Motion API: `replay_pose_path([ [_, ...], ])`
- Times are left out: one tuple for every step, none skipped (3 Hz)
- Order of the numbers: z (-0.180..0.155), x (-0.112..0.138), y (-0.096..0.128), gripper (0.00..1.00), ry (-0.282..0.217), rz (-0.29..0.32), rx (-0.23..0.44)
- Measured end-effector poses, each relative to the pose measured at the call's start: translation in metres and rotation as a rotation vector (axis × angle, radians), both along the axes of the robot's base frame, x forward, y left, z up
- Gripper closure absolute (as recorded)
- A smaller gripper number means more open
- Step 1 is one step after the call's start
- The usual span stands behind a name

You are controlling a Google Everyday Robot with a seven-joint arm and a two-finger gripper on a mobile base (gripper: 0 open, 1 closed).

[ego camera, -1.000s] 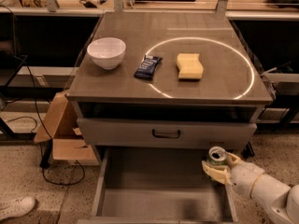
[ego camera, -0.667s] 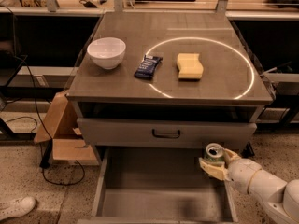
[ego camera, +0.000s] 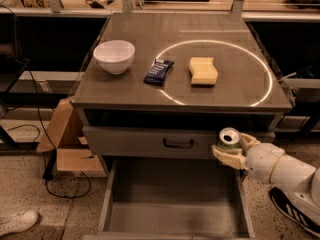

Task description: Pick green can from middle drawer and place on counter

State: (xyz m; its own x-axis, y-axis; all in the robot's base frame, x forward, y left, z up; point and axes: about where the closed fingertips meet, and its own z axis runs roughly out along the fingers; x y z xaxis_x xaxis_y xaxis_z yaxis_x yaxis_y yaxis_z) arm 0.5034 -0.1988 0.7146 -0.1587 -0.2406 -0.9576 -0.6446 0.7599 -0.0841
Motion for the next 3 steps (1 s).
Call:
replay_pose_path([
  [-0.002,-0.001,0.000,1.00,0.015,-0.001,0.001],
  [0.029,-0.023,-0.014,1.00,0.061,-0.012,0.004],
  [0.029,-0.023,-0.014,1.00,0.061,-0.012,0.004],
])
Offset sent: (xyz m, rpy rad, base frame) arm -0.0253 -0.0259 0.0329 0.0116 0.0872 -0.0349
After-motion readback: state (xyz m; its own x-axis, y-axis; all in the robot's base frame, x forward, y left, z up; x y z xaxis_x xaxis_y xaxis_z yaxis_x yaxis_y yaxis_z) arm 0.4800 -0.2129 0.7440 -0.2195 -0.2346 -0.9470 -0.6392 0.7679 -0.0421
